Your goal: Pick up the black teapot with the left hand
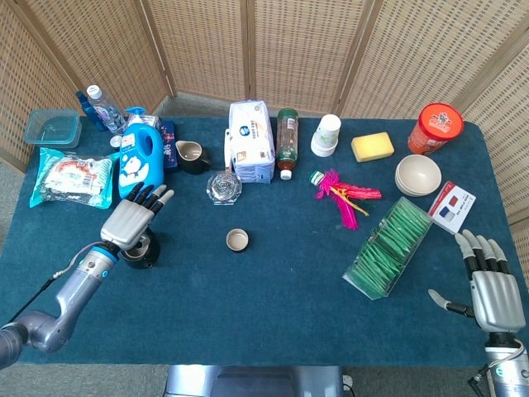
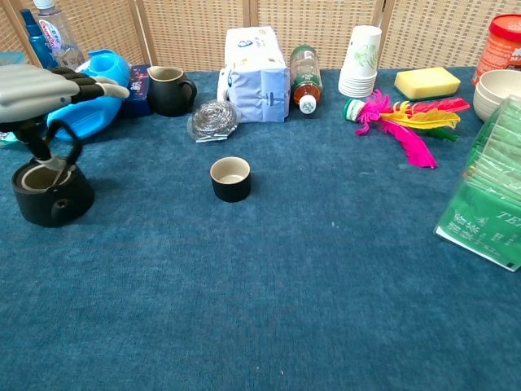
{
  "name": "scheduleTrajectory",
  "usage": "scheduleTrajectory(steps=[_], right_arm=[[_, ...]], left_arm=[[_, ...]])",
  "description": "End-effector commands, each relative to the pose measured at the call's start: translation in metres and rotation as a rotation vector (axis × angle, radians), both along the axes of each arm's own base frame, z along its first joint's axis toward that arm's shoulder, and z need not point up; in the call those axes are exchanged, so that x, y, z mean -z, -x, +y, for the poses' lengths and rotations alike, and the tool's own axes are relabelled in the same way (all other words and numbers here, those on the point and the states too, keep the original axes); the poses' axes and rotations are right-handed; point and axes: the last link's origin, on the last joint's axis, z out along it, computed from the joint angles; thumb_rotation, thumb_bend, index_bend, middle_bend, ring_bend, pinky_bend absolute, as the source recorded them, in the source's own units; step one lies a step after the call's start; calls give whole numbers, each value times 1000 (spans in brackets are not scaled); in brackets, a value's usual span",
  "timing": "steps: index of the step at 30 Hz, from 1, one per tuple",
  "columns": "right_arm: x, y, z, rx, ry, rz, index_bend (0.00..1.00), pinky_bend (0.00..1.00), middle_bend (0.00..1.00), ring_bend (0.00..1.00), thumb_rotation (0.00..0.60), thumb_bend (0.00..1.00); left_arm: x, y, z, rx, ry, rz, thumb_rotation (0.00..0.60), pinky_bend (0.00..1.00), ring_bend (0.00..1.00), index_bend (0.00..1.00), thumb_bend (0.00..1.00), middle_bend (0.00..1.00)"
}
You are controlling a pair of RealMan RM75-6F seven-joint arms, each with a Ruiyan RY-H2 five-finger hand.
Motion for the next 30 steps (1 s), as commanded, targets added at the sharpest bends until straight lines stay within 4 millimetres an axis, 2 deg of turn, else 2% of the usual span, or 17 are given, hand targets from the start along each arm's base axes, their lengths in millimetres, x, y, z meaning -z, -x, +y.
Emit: scheduleTrajectory(steps=[1, 4, 7, 9, 14, 17, 19, 22, 24, 30], right_arm=[[-1, 0, 0, 1, -2, -5, 0, 0, 0, 0, 434, 0], [-1, 0, 0, 1, -7, -8, 0, 0, 0, 0, 435, 0], [-1, 0, 1, -1, -10, -11, 0, 0, 0, 0, 436, 0], [-1, 0, 1, -1, -12, -13, 0, 0, 0, 0, 436, 0], [1, 0, 1, 5, -24, -15, 0, 0, 0, 0, 436, 0], [2, 0, 1, 5, -33, -19, 0, 0, 0, 0, 435, 0], [2, 0, 1, 6, -35, -19, 0, 0, 0, 0, 438, 0], [2, 0, 1, 9, -35, -21, 0, 0, 0, 0, 440, 0], [2, 0, 1, 10, -37, -20, 0, 0, 0, 0, 440, 0], [3, -1, 1, 13, -47, -20, 0, 0, 0, 0, 443, 0]], left_arm=[[2, -1, 1, 7, -8, 7, 600, 215, 114, 31, 234, 99], [5, 1, 0, -12, 0, 30, 600, 437, 287, 150, 283, 247], [6, 0, 0, -19, 2, 27, 600, 543, 421, 269, 314, 372], [5, 0, -1, -18, -5, 16, 600, 584, 478, 327, 326, 437], [3, 3, -4, -20, 1, 15, 600, 779, 623, 489, 376, 604], [1, 4, -6, -33, 10, -5, 600, 894, 687, 569, 435, 684], [-1, 3, -7, -40, 14, -28, 600, 979, 743, 626, 510, 744], [-6, -1, -9, -33, 13, -76, 600, 1000, 812, 695, 614, 818], [-12, -4, -11, -27, 11, -113, 600, 1000, 843, 715, 645, 849], [-29, -14, -16, -5, -4, -171, 600, 1000, 886, 729, 660, 900]])
